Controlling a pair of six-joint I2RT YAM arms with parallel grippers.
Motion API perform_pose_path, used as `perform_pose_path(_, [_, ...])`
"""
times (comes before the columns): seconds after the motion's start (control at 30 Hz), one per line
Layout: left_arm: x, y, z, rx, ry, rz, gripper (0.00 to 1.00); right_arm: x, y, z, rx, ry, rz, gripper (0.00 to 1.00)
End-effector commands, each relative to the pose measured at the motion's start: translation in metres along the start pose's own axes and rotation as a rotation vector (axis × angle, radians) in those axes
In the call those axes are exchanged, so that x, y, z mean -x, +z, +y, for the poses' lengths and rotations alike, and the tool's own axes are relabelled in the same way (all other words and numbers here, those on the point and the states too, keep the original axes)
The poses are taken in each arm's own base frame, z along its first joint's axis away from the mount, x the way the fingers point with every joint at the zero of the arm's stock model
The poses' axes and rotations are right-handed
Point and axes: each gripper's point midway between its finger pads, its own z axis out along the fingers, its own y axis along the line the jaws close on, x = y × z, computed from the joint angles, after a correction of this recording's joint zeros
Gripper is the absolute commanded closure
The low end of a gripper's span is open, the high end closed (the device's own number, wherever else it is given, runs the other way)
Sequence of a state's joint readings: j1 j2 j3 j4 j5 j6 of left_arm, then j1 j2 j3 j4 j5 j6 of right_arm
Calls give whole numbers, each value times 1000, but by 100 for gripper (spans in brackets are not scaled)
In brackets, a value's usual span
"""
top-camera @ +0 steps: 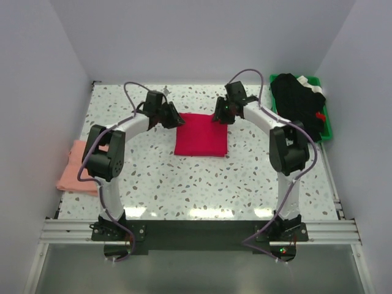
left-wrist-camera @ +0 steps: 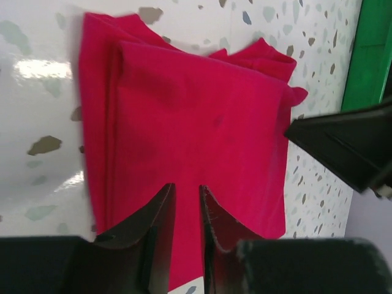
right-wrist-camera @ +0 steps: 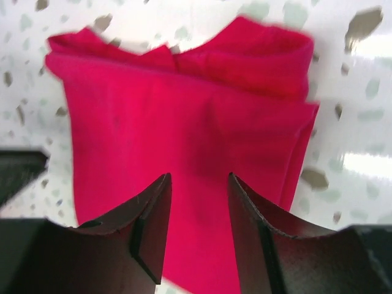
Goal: Fold and stack the t-shirts
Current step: Fold the tshirt, then neatly place the folded tshirt to the corner
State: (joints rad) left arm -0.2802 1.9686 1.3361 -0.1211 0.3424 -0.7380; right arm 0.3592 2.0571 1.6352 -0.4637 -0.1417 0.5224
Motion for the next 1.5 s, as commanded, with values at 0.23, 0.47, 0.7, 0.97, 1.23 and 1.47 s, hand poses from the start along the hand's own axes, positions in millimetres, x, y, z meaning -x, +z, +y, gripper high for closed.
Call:
perform_pose_path(0.23, [-13, 9, -7, -26, 40, 22, 76, 40, 65, -39, -139, -33, 17, 55])
perform_pose_path(0.47, [5, -1, 14, 106, 85, -12, 51, 54, 40, -24, -95, -59, -23, 51])
perform_pose_path(0.7, [0, 1, 27, 139, 131, 15, 26, 75, -13, 0, -45, -85, -101, 42])
perform_pose_path(0.97, [-13, 21, 31, 101, 160, 101, 24, 41, -53, -2, -37, -62, -102, 43])
perform_pose_path(1.23, [-26, 34, 58, 256, 173, 122, 32, -33, -32, -25, -41, -43, 9, 44])
perform_pose_path(1.47, [-42, 42, 70, 329, 176, 148, 37, -72, -12, -61, -148, -22, 99, 53])
